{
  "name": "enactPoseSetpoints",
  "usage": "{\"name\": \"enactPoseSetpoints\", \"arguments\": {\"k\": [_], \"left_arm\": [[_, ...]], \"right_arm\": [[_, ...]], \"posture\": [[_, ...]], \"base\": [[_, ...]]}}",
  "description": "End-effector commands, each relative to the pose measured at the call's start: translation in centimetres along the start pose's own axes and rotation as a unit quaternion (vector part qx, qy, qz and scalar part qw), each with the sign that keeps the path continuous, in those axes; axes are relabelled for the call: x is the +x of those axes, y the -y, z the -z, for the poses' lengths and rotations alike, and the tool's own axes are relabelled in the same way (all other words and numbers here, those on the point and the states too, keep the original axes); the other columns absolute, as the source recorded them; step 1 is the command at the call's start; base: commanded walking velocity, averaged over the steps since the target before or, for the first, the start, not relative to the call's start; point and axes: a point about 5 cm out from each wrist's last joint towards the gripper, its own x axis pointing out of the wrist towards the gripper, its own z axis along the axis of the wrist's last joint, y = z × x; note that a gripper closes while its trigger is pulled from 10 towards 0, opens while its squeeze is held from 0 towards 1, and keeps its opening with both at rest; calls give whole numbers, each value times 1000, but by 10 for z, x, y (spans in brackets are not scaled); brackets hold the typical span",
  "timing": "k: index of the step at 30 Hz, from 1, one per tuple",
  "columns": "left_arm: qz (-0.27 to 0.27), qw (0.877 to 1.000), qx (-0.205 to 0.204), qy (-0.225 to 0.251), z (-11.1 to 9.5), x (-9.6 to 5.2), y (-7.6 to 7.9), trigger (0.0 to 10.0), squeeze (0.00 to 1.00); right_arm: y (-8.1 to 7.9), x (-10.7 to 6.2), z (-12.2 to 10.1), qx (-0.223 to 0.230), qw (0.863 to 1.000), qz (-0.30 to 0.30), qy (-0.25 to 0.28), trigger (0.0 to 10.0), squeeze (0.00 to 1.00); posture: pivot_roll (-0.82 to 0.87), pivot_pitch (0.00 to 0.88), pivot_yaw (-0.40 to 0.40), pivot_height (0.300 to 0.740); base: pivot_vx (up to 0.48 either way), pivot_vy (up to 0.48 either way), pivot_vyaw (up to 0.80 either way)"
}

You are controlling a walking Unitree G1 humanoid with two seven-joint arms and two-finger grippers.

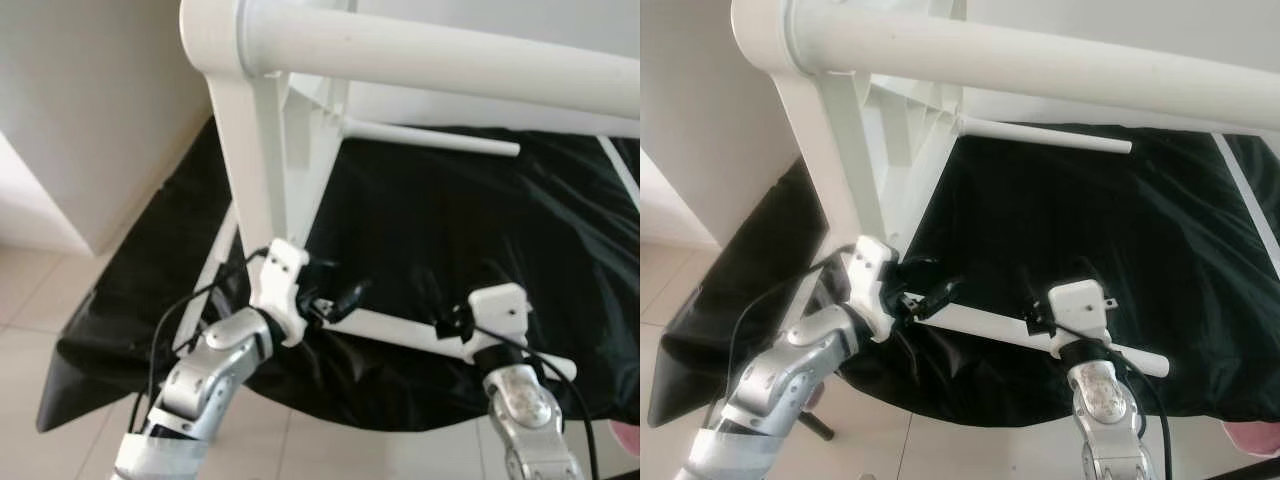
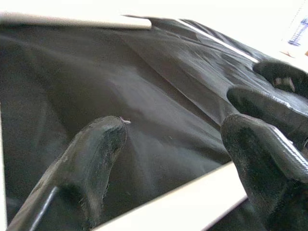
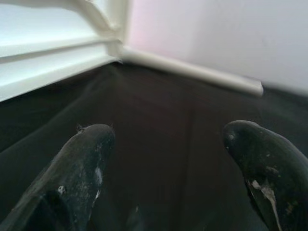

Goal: Building children table

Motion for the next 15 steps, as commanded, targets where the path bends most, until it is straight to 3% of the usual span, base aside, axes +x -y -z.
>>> {"name": "enactPoseSetpoints", "arguments": {"k": [1, 4, 5, 6, 10, 15], "left_arm": [[34, 999, 11, 1, 0, -1, 3, 10000, 0], [16, 1000, 20, 1, 1, 0, 1, 10000, 0], [-11, 999, 40, 6, 1, 0, -1, 10000, 0], [-76, 995, 57, 23, 4, -1, -2, 10000, 0], [-103, 991, 80, 24, 10, -3, -1, 10000, 0], [-107, 991, 72, 21, 18, -2, 0, 10000, 0]], "right_arm": [[0, 0, 4, 10, 1000, 7, -12, 10000, 0], [0, 0, 5, 19, 1000, 12, -15, 10000, 0], [-1, 0, 7, 30, 999, 21, -20, 10000, 0], [2, 3, 13, 46, 998, 43, -30, 10000, 0], [0, 7, 14, 62, 996, 54, -30, 10000, 0], [-3, 12, 13, 83, 995, 56, -25, 10000, 0]], "posture": [[-2, 35, 37, 740], [2, 34, 36, 740], [2, 34, 36, 740], [10, 37, 32, 740], [12, 35, 34, 740], [15, 33, 34, 740]], "base": [[0, 0, 0], [0, 0, 0], [0, 0, 0], [0, 0, 0], [0, 0, 0], [0, 0, 0]]}}
